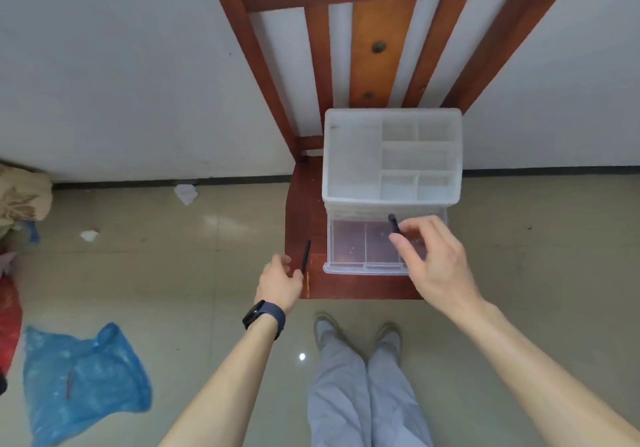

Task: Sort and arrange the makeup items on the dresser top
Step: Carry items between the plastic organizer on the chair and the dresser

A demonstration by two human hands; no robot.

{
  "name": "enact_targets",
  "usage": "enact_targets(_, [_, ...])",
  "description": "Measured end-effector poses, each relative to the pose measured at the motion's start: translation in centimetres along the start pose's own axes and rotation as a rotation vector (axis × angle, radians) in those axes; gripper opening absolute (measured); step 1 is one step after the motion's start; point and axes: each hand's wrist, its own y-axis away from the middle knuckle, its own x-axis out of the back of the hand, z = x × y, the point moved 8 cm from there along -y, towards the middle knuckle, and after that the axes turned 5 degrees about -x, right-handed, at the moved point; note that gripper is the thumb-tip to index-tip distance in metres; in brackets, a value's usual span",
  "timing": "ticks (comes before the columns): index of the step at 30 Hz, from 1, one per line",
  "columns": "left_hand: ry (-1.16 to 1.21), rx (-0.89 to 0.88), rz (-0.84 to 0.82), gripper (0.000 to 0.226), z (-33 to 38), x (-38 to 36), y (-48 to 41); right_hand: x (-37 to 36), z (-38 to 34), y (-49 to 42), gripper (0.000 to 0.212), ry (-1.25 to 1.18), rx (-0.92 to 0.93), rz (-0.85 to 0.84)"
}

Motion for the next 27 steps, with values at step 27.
enact_targets(27, [-0.680, -0.851, 0.065, 0.065, 21.9, -6.2, 4.0, -6.8, 25.9, 1.3, 0.032, 0.097, -0.699, -0.145])
